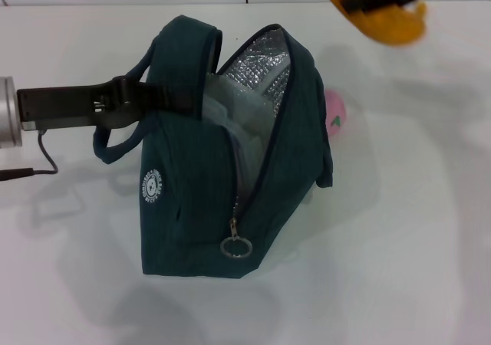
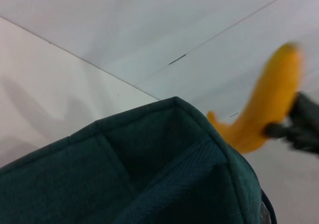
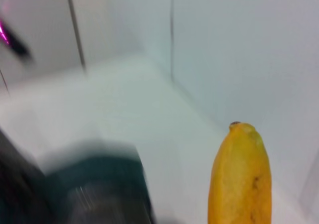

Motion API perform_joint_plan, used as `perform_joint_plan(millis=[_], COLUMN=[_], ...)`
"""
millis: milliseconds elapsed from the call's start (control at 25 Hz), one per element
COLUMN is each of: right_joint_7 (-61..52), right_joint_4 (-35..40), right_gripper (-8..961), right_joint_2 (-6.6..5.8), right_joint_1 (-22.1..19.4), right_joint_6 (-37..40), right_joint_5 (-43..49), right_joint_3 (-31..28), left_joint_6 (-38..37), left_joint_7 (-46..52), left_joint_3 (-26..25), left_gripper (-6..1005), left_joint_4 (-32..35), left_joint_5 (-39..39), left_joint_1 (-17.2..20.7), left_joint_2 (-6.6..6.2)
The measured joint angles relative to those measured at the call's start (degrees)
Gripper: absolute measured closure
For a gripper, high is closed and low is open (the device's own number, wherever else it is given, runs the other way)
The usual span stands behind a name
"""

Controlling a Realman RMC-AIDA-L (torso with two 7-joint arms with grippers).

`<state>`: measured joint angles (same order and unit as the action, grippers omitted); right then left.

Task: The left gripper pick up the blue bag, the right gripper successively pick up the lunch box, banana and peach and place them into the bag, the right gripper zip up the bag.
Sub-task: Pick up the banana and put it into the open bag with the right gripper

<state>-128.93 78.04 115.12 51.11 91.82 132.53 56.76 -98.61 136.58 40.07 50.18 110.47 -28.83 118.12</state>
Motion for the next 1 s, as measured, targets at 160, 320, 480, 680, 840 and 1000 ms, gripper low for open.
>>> perform_joint_plan(millis=[160,320,480,680,840,1000], right_joint_7=[3.77,8.70,13.49,16.69,19.42,21.79], right_joint_4=[3.46,1.42,-5.92,-19.54,-28.39,-34.87], right_gripper=[469,462,454,445,438,431], right_joint_2=[0.05,0.37,0.33,0.11,0.14,0.38], right_joint_1=[-4.78,-7.74,-9.00,-7.58,-6.79,-6.49], right_joint_6=[-2.50,-2.53,-2.11,-0.47,0.00,0.35], right_joint_5=[-17.31,-31.40,-42.12,-48.96,-50.21,-51.59], right_joint_3=[-0.45,-0.40,0.79,1.07,0.95,1.35], left_joint_6=[0.00,0.00,0.00,0.04,0.13,0.17], left_joint_7=[-0.02,-0.08,-0.13,-0.21,-0.23,-0.29], left_joint_3=[0.00,0.06,0.07,0.12,-0.02,-0.02], left_gripper=[964,964,964,963,963,963], left_joint_4=[0.00,0.00,0.00,0.00,0.00,0.00], left_joint_5=[0.00,-0.01,0.00,0.00,0.00,0.00], left_joint_1=[0.08,0.08,-0.06,-0.29,-0.35,-0.32], left_joint_2=[0.10,0.18,0.26,0.37,0.53,0.54])
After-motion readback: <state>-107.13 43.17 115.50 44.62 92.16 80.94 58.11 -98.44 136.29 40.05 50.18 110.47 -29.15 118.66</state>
